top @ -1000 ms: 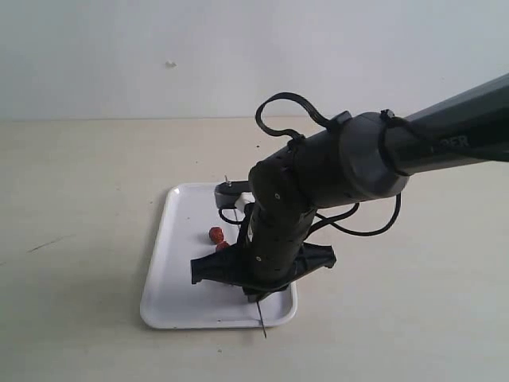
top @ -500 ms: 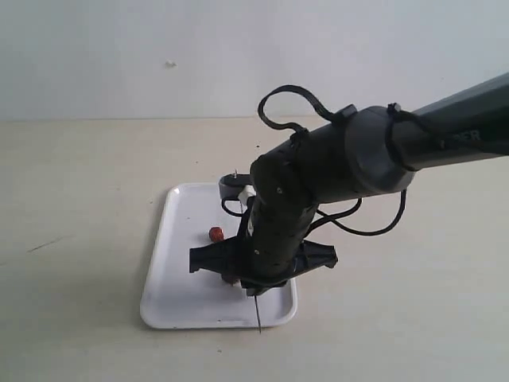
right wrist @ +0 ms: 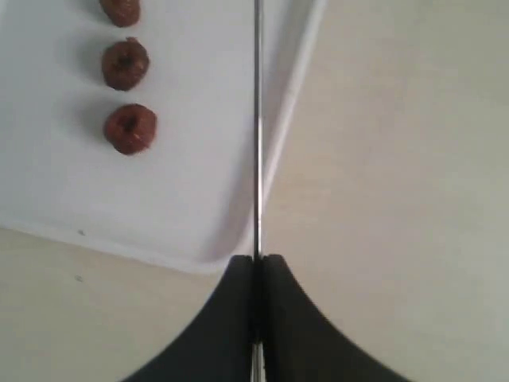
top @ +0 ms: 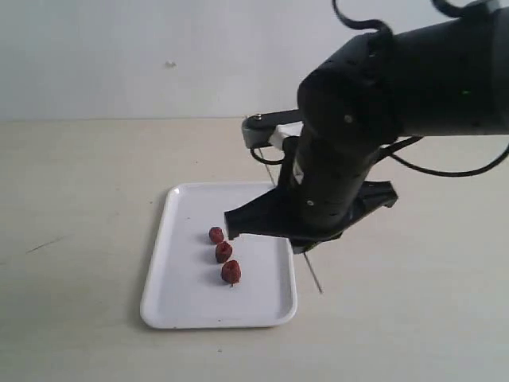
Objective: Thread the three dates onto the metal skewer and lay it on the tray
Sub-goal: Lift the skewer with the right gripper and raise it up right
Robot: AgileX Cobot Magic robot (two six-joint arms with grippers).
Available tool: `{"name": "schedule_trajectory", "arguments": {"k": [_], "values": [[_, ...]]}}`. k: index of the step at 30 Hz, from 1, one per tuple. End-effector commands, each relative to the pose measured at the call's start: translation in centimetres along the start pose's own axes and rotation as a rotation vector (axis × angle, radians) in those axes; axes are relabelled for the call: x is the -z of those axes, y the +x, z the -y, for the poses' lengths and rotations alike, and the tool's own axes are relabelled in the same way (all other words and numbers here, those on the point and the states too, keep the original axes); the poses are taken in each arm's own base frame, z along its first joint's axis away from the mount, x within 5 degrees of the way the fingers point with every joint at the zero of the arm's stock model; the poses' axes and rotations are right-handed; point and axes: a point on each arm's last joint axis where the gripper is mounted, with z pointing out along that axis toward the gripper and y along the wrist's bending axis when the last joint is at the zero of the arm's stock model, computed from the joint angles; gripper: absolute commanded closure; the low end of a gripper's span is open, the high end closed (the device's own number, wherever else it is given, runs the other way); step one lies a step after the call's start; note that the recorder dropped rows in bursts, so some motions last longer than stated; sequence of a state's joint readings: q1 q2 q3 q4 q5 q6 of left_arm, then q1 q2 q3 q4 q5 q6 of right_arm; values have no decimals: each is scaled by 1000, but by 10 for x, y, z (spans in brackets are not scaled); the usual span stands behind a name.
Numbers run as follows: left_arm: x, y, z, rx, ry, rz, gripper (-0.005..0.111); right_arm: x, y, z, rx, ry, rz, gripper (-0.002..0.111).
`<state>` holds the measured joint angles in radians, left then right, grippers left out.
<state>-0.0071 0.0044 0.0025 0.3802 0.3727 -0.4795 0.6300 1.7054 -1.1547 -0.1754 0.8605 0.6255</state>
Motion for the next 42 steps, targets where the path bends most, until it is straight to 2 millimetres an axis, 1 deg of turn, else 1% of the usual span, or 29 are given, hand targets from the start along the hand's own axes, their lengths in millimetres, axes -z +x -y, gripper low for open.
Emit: {"name": "schedule_trajectory", "arguments": {"k": [1, 4, 8, 11, 14, 16, 18, 20, 23, 24, 28, 29, 31, 33, 37, 40, 42], "values": [[1, -1, 0, -3, 0, 8, 107, 26, 22, 19, 90, 29, 24, 108], [1, -1, 0, -3, 0, 8, 107, 41, 43, 33, 124, 2, 75, 108], [1, -1, 0, -3, 0, 8, 107, 51, 75, 52, 135, -39, 140, 108], [1, -1, 0, -3, 0, 8, 107, 50, 94, 61, 139, -75, 190, 108], [1, -1, 0, -3, 0, 8, 107, 46, 108, 67, 145, -105, 231, 108], [1, -2, 0, -44, -6, 18, 107, 43, 115, 70, 156, -111, 249, 108], [1, -7, 0, -115, -1, 79, 107, 37, 120, 73, 173, -106, 252, 108], [3, -18, 7, -103, 70, 200, 107, 33, 122, 73, 173, -116, 260, 108], [8, -32, 16, 57, 193, 355, 107, 31, 123, 72, 193, -126, 274, 108], [10, -36, 18, 69, 220, 395, 107, 30, 124, 72, 205, -123, 271, 108], [15, -44, 23, 100, 288, 495, 107, 30, 124, 73, 216, -123, 283, 108], [17, -47, 24, 138, 318, 525, 107, 29, 124, 73, 217, -125, 286, 108], [22, -53, 27, 273, 408, 575, 107, 29, 124, 72, 218, -133, 297, 108], [27, -57, 29, 347, 482, 622, 107, 29, 124, 72, 219, -132, 297, 108], [34, -63, 33, 325, 546, 712, 107, 30, 122, 70, 217, -151, 323, 108], [39, -66, 35, 342, 599, 753, 107, 31, 119, 68, 212, -172, 352, 108], [39, -66, 36, 323, 602, 756, 107, 32, 118, 67, 213, -188, 375, 108]]}}
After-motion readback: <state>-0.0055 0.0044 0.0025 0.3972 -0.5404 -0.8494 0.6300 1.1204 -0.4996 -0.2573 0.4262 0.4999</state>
